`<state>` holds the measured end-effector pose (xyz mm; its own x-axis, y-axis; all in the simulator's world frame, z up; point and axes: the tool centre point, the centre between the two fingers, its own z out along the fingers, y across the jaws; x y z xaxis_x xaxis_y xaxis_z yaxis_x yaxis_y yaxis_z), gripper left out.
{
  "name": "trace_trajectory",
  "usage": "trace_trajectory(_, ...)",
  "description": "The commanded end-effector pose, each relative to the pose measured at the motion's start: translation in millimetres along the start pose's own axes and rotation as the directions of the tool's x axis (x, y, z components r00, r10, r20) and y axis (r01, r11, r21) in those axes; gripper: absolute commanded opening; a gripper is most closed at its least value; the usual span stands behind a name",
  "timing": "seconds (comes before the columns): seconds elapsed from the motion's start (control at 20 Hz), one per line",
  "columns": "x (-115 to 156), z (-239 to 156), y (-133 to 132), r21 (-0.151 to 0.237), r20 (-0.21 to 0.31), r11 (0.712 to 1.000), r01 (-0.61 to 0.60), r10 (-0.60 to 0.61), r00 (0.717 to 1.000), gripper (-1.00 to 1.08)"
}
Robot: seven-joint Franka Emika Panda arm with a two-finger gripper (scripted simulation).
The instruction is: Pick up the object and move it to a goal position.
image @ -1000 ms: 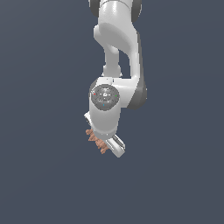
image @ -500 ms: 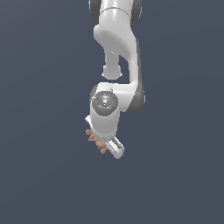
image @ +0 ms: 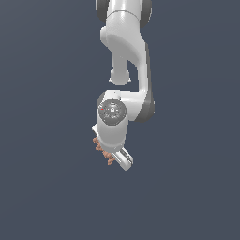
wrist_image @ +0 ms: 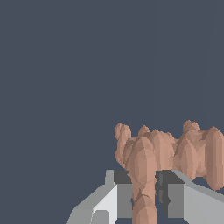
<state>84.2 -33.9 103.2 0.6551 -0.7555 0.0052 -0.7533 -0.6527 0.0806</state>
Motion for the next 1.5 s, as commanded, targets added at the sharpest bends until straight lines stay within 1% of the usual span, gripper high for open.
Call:
trace_trajectory(0.0, 0, 1, 0, -0.001, 0.001, 1.0, 0.0, 0.0, 1.0, -1.0)
trace_trajectory(0.3, -3, -4, -1, 0.0, 0.0, 1.0, 0.0, 0.0, 1.0, -1.0)
trace_trajectory(0.55, -15, -24, -4, 0.0, 0.0, 1.0, 0.0, 0.0, 1.0, -1.0)
trace_trajectory(0.75, -32, -52, -8, 0.0, 0.0, 1.0, 0.0, 0.0, 1.0, -1.0)
trace_trajectory(1.15, -73, -122, -19, -0.001, 0.0, 1.0, 0.0, 0.0, 1.0, -1.0)
trace_trajectory(1.45, -92, -155, -26, -0.001, 0.0, 1.0, 0.0, 0.0, 1.0, -1.0)
